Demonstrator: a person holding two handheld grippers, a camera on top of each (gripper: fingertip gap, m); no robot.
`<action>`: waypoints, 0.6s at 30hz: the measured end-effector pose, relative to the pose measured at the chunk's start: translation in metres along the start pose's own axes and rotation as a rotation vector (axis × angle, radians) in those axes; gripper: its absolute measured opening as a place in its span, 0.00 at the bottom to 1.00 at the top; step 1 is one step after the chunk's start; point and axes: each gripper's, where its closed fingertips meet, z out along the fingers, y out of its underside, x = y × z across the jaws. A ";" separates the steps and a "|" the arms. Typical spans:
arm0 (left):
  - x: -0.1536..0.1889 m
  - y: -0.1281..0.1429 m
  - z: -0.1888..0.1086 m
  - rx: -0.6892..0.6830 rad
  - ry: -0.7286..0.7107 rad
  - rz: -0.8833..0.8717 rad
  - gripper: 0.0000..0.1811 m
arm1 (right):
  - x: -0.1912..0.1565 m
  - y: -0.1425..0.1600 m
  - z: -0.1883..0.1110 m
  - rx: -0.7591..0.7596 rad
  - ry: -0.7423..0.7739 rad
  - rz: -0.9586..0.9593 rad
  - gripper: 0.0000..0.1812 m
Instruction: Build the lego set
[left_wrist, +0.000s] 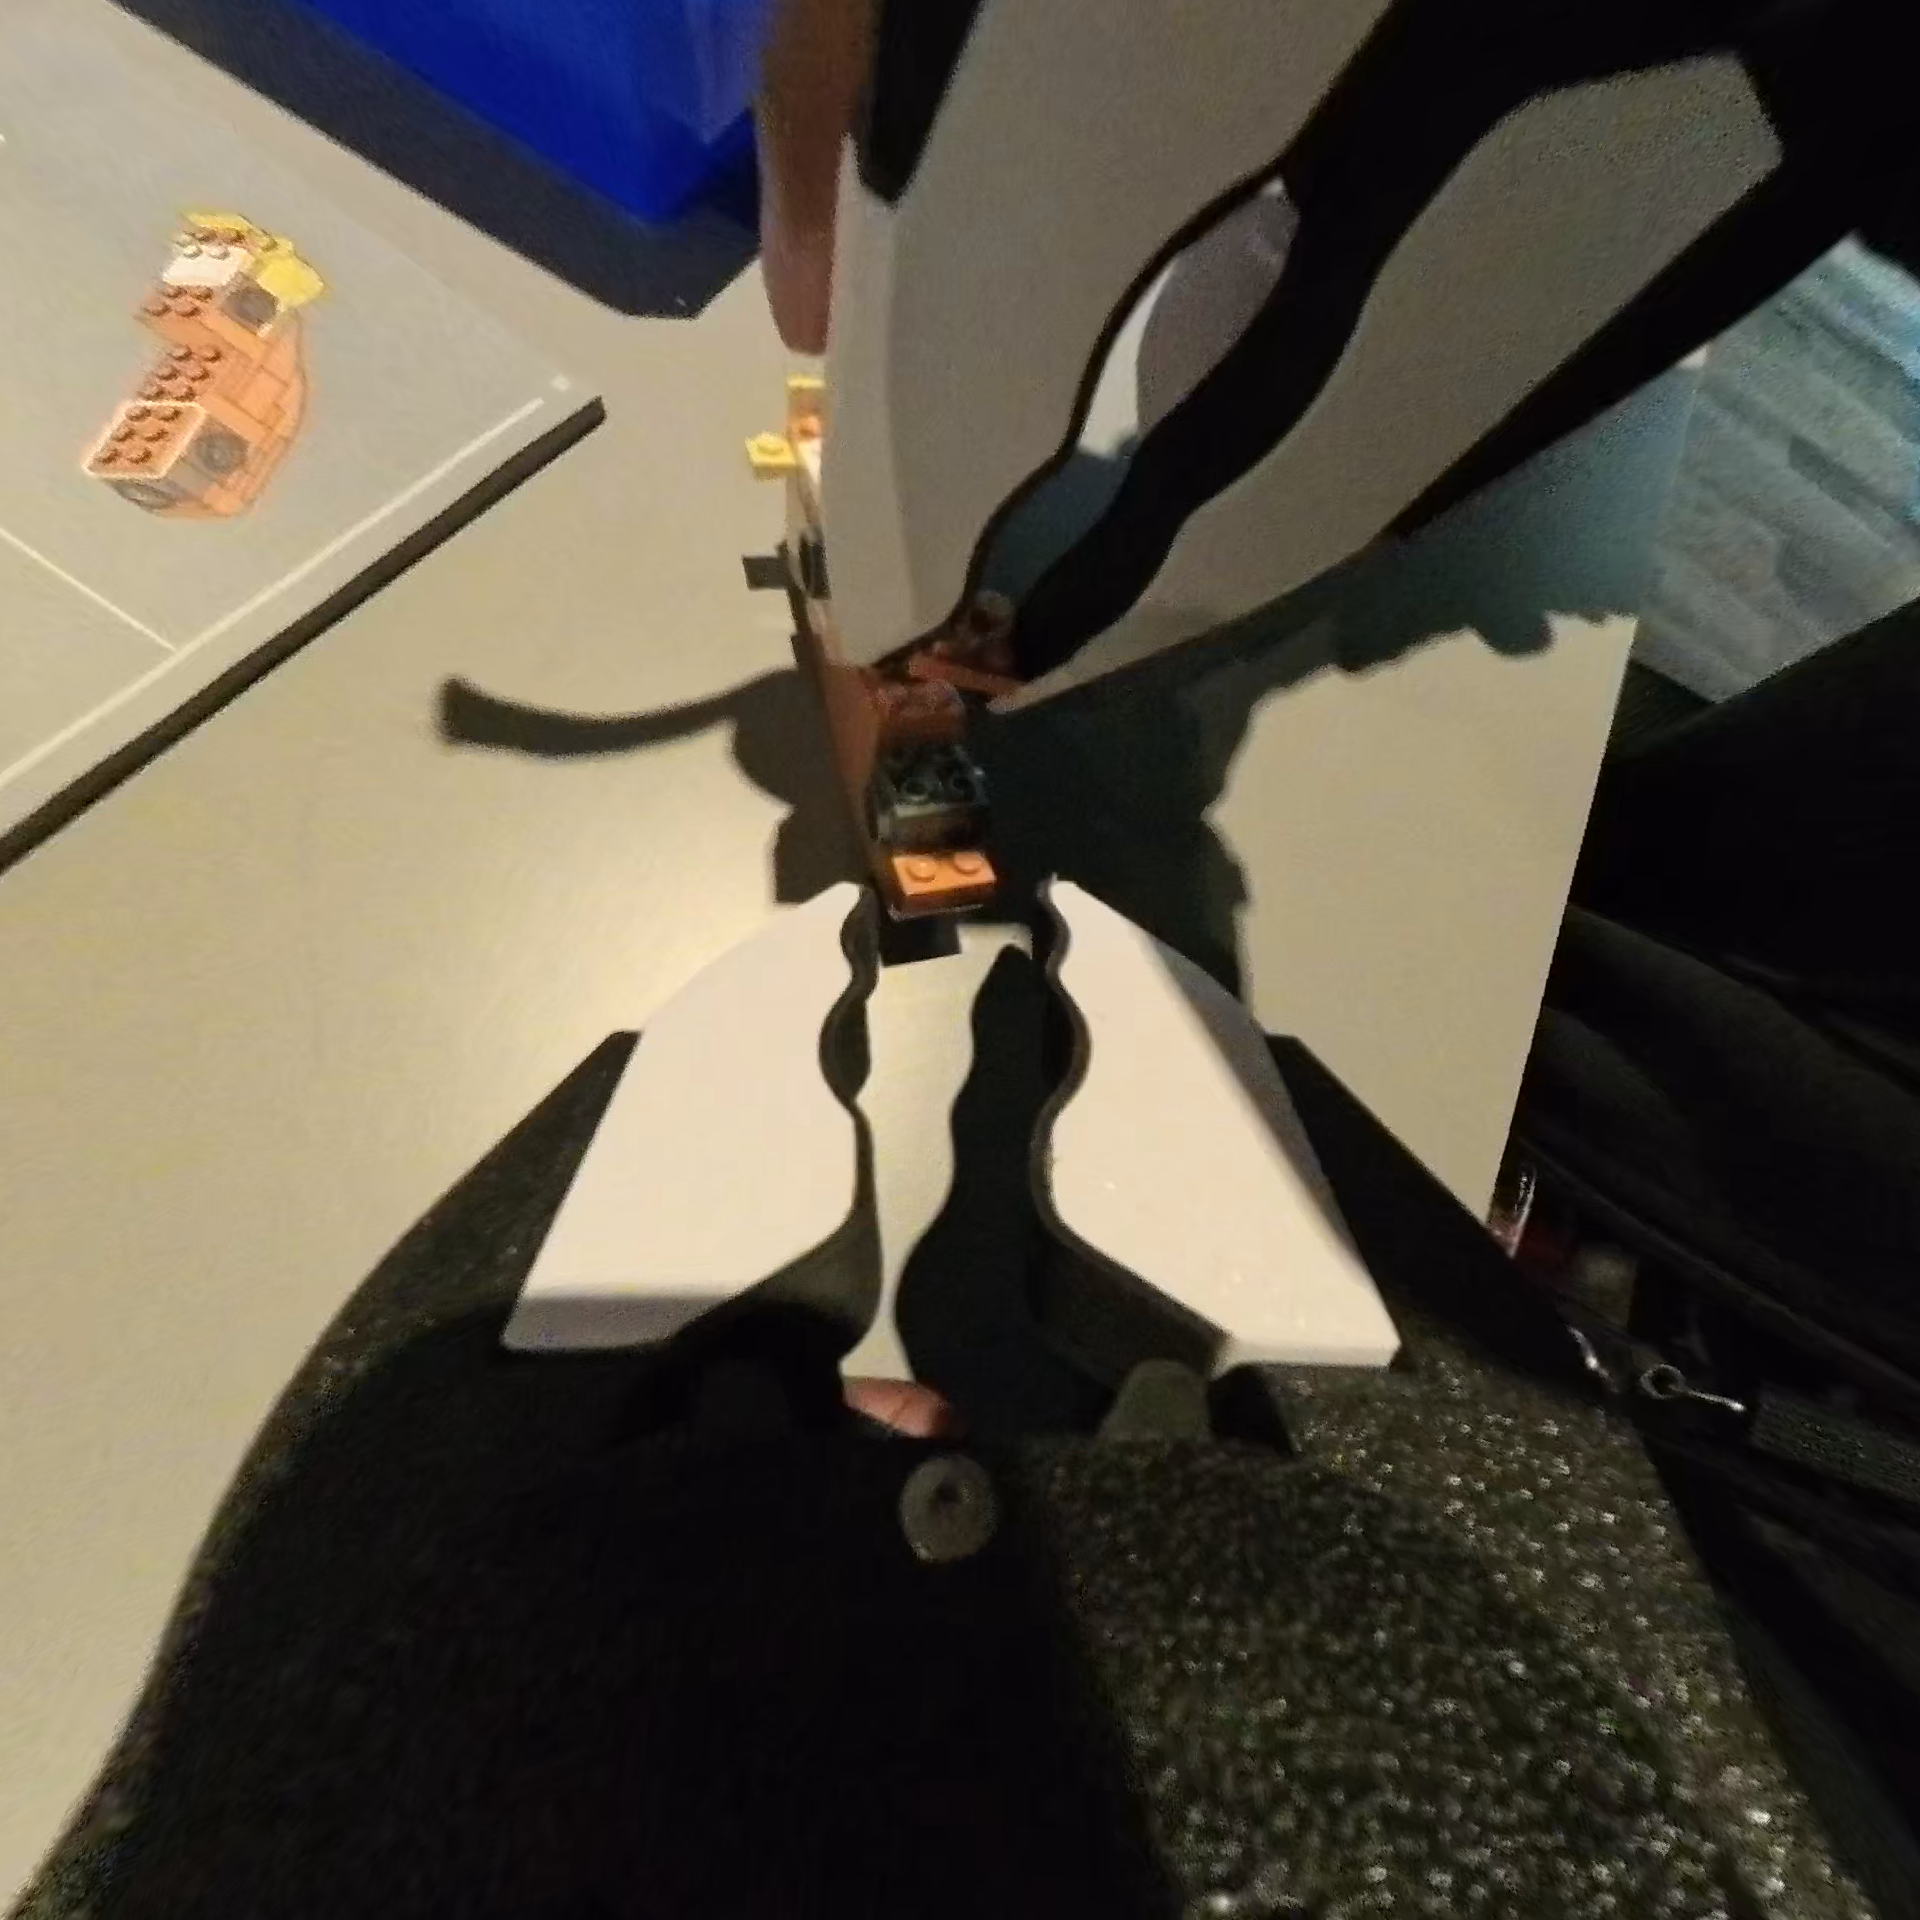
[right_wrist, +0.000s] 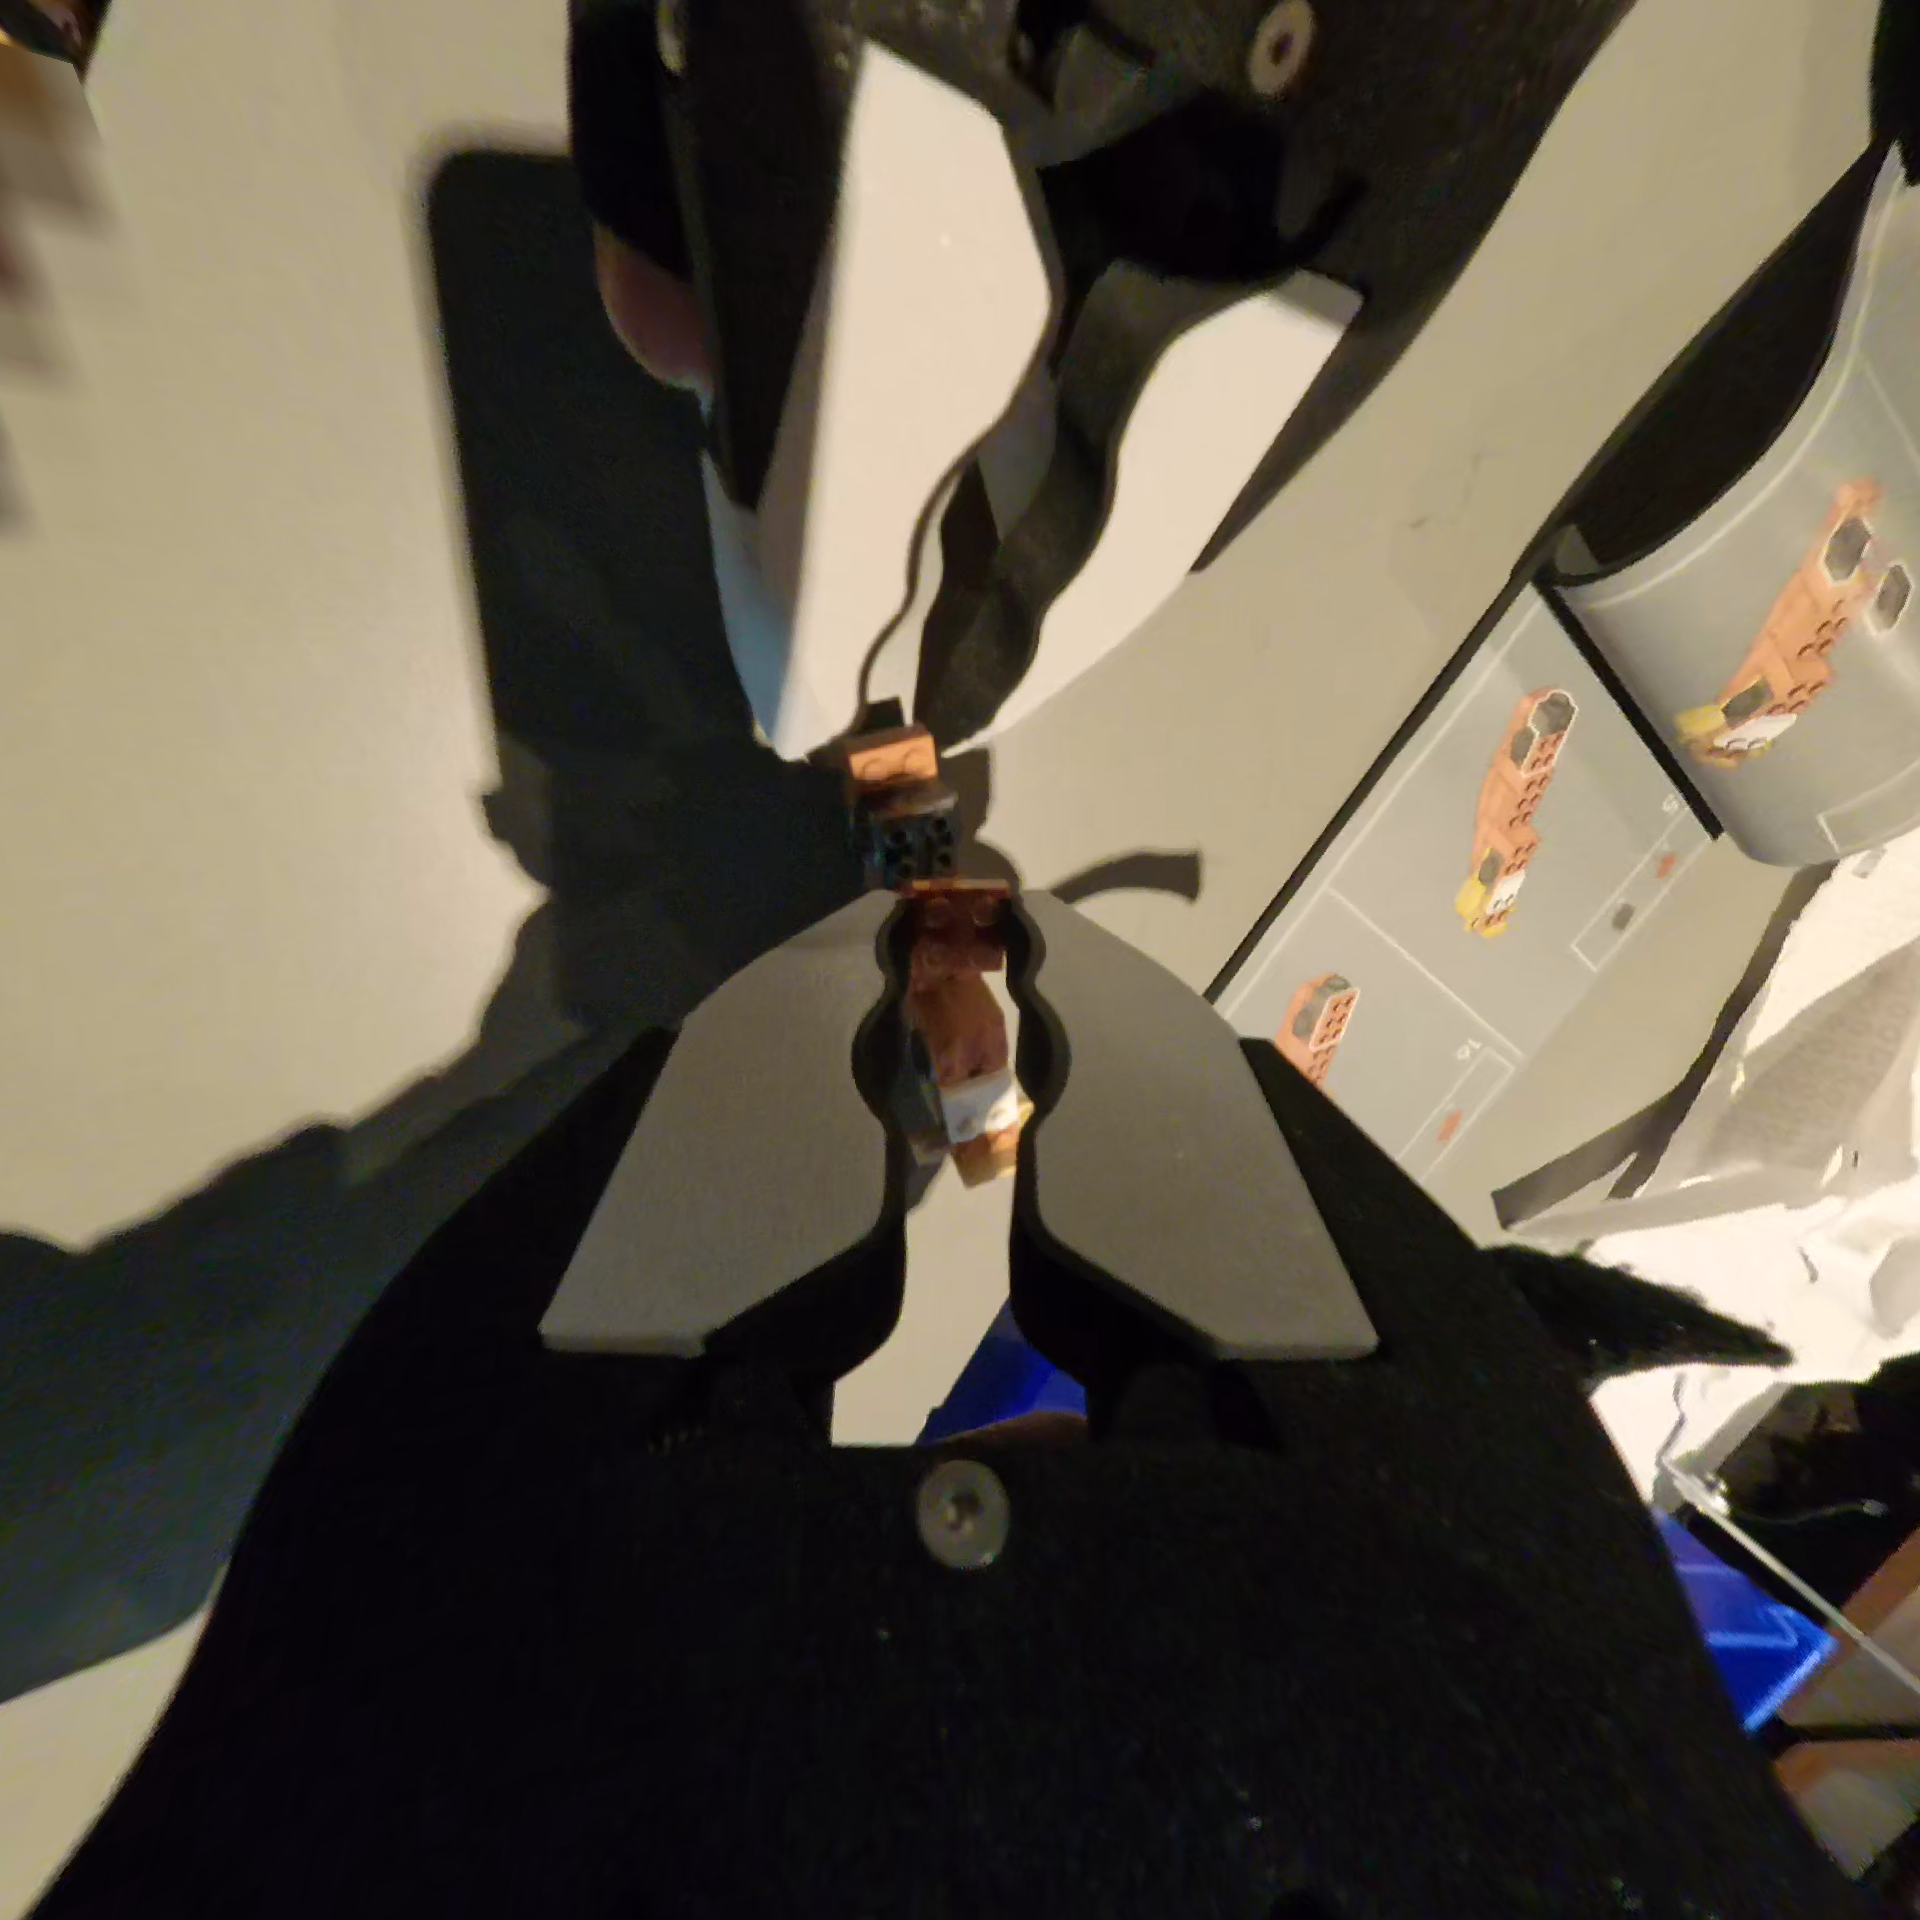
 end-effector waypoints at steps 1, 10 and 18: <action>0.000 0.000 0.001 -0.003 -0.007 0.010 0.16 | 0.000 0.001 -0.001 0.001 0.002 0.004 0.09; -0.005 -0.003 0.009 -0.022 -0.086 0.042 0.11 | -0.001 -0.001 -0.002 0.080 0.040 0.046 0.09; 0.002 -0.009 0.004 0.008 0.045 0.090 0.10 | -0.004 -0.005 -0.007 0.187 0.034 0.079 0.09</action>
